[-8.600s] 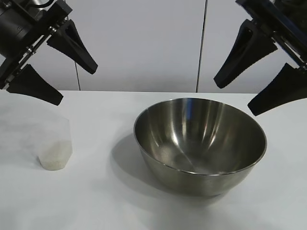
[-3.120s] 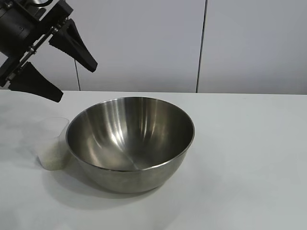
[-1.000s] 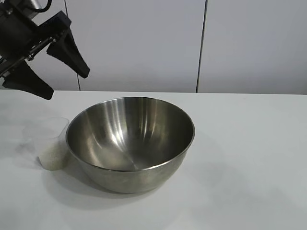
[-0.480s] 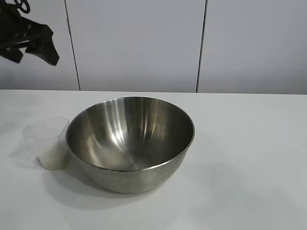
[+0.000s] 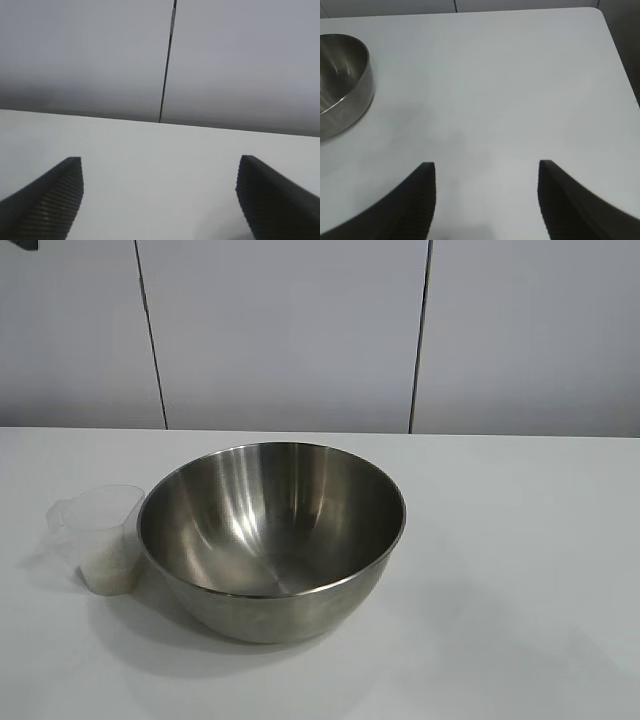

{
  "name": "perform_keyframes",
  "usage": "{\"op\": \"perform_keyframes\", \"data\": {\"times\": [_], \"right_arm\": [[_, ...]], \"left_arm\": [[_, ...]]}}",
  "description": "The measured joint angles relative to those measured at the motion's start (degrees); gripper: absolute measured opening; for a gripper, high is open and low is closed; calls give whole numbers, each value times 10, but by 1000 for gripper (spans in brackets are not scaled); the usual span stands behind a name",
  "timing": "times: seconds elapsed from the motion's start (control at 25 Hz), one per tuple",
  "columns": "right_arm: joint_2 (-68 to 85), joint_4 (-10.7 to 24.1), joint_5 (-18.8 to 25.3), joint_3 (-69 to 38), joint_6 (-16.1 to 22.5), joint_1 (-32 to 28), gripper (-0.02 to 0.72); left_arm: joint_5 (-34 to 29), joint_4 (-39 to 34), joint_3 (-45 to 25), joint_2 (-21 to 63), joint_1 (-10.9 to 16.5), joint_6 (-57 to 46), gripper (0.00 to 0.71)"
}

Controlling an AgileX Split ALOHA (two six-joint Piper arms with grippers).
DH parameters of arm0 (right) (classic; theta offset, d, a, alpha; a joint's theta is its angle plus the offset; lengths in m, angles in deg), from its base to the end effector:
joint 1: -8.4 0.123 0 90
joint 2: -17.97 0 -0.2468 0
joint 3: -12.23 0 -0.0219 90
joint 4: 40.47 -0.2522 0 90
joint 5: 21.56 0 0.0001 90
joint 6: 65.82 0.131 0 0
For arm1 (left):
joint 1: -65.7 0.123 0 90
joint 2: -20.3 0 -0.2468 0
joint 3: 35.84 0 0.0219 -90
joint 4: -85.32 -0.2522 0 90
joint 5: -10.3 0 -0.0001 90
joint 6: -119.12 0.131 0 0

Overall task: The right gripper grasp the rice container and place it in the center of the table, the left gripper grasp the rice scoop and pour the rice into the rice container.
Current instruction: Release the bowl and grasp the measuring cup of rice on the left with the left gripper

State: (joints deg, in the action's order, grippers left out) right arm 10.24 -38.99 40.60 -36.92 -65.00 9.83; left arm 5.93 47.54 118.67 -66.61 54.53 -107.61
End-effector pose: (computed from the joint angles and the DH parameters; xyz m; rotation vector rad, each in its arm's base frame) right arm 0.0692 -0.0013 0.2487 -0.0096 2.0773 -0.0071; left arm 0.3406 -0.0610 0.2364 0.0082 2.0260 -0.1760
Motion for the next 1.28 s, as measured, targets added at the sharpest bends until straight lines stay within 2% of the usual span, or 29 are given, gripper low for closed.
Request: {"op": "perform_keyframes", "data": {"times": [0.16, 0.24, 0.4, 0.48, 0.76, 0.88, 0.96, 1.28], "right_arm": [[0, 0, 0, 0, 0, 0, 409], [0, 0, 0, 0, 0, 0, 409], [0, 0, 0, 0, 0, 0, 409], [0, 0, 0, 0, 0, 0, 409], [0, 0, 0, 0, 0, 0, 409], [0, -1, -1, 0, 0, 0, 409], [0, -1, -1, 0, 0, 0, 409], [0, -1, -1, 0, 0, 0, 409]], "left_arm": [[101, -126, -109, 20, 0, -58, 601], [118, -166, -140, 20, 0, -61, 587], [121, -180, -196, 21, 5, -62, 530], [152, -182, -221, 21, 22, -49, 515], [283, -185, -291, 25, 136, 38, 504], [351, -166, -308, 12, 166, 97, 504], [388, -128, -318, -18, 178, 140, 503], [543, 0, -326, -178, 183, 310, 502]]}}
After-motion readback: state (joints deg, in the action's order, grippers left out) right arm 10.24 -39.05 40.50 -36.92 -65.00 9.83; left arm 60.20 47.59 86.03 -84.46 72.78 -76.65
